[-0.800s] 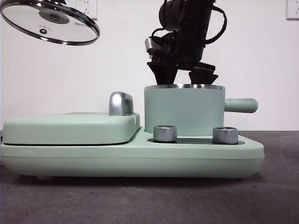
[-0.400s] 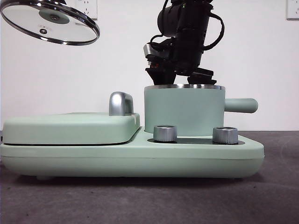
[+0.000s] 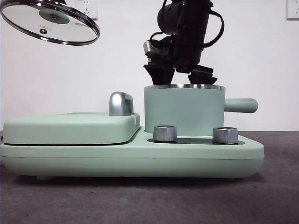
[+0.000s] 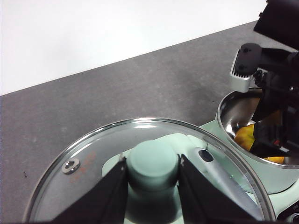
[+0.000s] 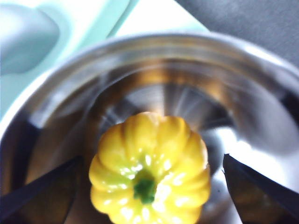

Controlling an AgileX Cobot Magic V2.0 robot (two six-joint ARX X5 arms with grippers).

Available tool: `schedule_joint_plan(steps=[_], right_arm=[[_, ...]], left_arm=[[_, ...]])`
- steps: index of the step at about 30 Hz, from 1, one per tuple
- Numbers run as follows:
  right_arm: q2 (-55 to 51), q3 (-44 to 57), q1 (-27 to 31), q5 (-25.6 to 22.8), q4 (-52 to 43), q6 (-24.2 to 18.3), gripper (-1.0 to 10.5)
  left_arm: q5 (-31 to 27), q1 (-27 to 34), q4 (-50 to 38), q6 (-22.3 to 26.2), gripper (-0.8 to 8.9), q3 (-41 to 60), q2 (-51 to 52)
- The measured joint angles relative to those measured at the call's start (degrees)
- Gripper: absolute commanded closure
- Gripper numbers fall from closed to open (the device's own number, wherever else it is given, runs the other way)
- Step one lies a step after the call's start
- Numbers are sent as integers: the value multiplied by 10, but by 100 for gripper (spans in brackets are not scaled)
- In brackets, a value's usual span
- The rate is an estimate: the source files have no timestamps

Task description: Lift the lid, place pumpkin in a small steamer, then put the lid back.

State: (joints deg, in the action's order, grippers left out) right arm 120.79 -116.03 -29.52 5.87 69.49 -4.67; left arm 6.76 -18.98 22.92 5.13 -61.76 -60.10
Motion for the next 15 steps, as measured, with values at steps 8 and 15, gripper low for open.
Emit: schedule_joint_plan(steps=[8, 15], right_arm=[[-47, -82, 0, -1, 59, 0, 577], [-136, -49, 0, -1, 57, 0, 577]], left_arm=[[0, 0, 0, 0, 798, 0, 0], [0, 0, 0, 0, 798, 0, 0]])
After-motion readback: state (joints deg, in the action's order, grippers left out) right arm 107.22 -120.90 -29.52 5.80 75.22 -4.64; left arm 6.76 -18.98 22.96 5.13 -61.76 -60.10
